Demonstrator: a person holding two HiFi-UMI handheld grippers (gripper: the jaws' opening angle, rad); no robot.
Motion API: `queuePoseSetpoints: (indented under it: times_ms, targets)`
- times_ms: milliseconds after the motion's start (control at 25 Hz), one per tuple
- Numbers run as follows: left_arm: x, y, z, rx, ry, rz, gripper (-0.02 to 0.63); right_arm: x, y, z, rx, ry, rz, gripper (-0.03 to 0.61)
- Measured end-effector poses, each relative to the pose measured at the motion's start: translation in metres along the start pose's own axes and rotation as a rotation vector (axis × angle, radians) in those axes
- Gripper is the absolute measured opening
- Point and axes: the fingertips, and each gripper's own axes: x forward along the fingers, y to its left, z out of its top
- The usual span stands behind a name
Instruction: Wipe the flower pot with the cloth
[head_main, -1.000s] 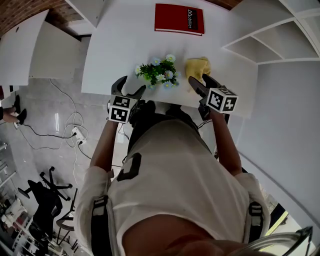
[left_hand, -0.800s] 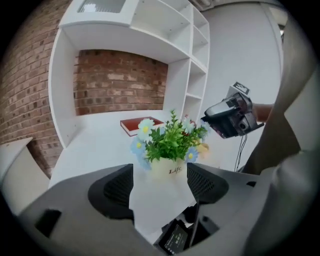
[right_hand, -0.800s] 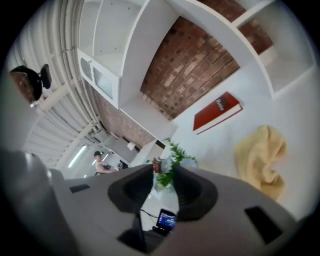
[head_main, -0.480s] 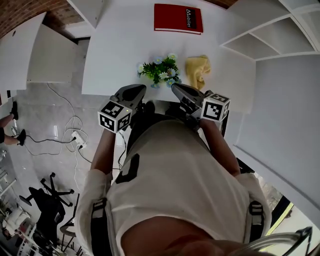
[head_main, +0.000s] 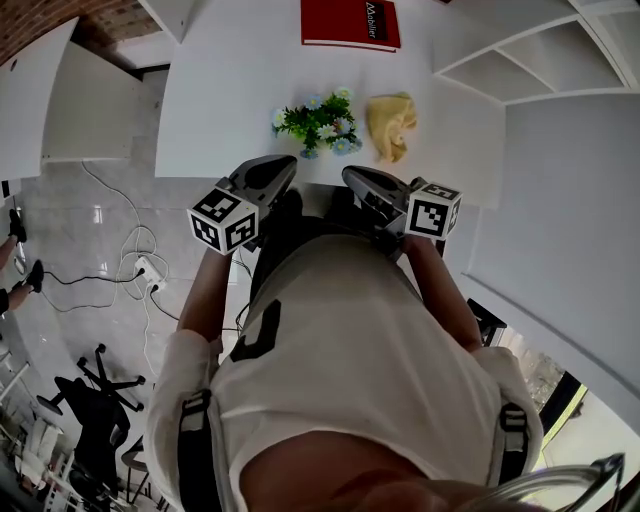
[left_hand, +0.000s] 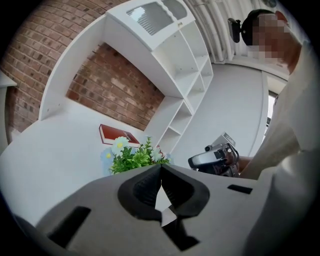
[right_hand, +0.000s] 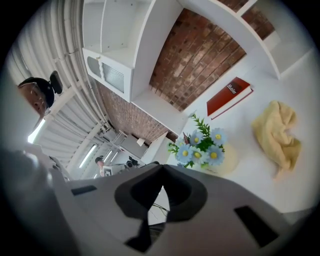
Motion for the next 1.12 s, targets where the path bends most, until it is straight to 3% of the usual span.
queuePoseSetpoints:
  times_ms: [360,560,880,1120]
  targets:
    - [-0.007,-0.027,-0.005,0.085,0.035,0.039,0.021,-0.012,0.004,-0.003,-0.006,-0.030,0.058,0.011]
    - [0.001,-0.047,-0.013,0.059,0.043,0.092,0.021,-0.041,0.002,-0.012,-0.039,-0.036,0.067,0.011]
    - [0.022,-0.104,-0.025,0.066,0.040,0.081,0.021,-0.102,-0.006,-0.032,-0.035,-0.072,0.070,0.011]
    - [0.046,-0.156,-0.064,0.069,0.105,0.050,0.021,-0.148,-0.016,-0.055,0.009,-0.121,0.074,0.011]
